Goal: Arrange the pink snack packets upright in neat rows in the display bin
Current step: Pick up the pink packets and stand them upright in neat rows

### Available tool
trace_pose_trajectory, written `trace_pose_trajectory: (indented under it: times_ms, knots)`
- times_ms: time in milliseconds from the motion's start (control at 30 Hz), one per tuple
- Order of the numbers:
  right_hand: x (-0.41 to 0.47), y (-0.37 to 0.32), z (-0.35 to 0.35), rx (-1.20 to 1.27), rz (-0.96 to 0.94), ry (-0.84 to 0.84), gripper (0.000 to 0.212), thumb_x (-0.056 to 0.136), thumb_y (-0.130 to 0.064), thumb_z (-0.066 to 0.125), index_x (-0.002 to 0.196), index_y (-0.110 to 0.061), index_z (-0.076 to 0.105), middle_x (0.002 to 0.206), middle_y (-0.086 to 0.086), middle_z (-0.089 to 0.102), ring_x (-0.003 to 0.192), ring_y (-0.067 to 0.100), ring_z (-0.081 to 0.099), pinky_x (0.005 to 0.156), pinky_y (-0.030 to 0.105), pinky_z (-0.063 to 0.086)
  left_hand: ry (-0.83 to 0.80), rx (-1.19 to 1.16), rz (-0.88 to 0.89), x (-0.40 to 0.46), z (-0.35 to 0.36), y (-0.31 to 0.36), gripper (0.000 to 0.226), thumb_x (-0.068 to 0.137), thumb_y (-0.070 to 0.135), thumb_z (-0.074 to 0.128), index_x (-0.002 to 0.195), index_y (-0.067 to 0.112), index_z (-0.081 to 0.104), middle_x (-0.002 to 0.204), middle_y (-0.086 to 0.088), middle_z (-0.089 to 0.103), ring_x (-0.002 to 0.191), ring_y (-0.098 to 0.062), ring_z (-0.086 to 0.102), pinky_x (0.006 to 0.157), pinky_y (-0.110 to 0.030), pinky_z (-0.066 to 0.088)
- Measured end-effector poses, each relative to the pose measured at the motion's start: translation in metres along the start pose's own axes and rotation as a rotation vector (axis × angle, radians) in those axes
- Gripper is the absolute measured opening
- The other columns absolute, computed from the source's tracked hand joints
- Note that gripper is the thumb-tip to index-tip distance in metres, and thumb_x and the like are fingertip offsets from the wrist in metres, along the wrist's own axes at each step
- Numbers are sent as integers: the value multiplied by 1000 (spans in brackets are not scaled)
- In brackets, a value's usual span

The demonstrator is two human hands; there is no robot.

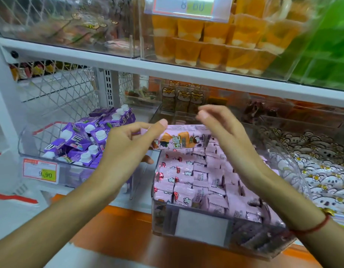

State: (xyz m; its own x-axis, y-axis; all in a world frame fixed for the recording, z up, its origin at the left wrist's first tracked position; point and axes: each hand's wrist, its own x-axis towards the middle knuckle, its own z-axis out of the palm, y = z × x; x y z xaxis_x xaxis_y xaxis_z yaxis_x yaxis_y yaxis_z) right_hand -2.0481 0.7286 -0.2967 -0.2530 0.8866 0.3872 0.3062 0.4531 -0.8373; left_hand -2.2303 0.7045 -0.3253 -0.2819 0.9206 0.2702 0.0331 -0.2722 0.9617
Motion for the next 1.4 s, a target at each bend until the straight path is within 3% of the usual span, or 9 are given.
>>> trace_pose_trajectory:
  times_ms: [100,233,400,567,733,900,1100,1300,1400]
  knots:
    - [-6,-2,3,-407,-252,-193,53,79,-56,58,128,-40,49,125,-20,46,120,1,35,96,24,34,-37,-4,72,-7,7,4,22,77,41,68,72,20,73,61,9,69,56,3,61,46,-15,49]
    - [-2,6,7,-642,-410,-46,36,82,-39,68,116,-28,62,100,-11,56,94,8,40,79,30,32,-147,13,172,-6,10,9,36,76,51,54,82,20,71,73,10,72,69,2,67,62,-11,51]
    - [12,25,-18,-56,82,161,27,88,-23,64,113,-15,58,101,-2,67,85,8,62,69,13,48,-268,673,513,28,4,6,15,92,24,56,104,28,65,101,16,64,98,-3,56,90,-28,44]
    - [21,42,-25,247,392,216,29,91,-11,59,116,-1,49,102,14,69,78,18,66,65,20,56,-768,1097,493,65,34,13,30,92,16,48,109,32,66,101,12,64,77,6,50,69,-17,36]
    - [21,51,-30,417,404,236,40,90,-11,61,119,-8,34,100,12,67,73,15,71,68,26,59,-974,1553,334,76,53,8,34,95,35,33,88,17,61,84,-4,62,85,-29,54,63,-31,40]
    - [27,54,-13,359,241,224,37,90,-6,59,110,-15,29,104,14,61,73,12,68,56,23,57,-904,1640,583,79,34,9,51,86,45,20,88,13,59,86,-9,61,90,-30,53,78,-36,43]
    - [32,58,-3,-19,162,-9,37,87,-12,66,108,-18,35,83,2,65,69,17,64,68,44,56,-716,1298,469,68,18,0,47,86,42,30,99,22,70,118,9,62,115,-14,49,91,-39,44]
    - [37,58,-8,-589,-124,-241,27,85,-23,68,111,-27,61,112,-5,51,97,7,49,80,20,38,-194,885,507,31,0,-9,25,85,28,58,108,36,64,112,20,61,101,-4,57,81,-31,48]
    - [39,61,-9,-642,-62,-389,31,92,-14,56,120,-24,63,107,-3,53,80,1,49,66,12,36,-162,637,299,8,-6,-17,38,74,41,56,111,40,60,106,21,63,96,1,60,81,-36,52]
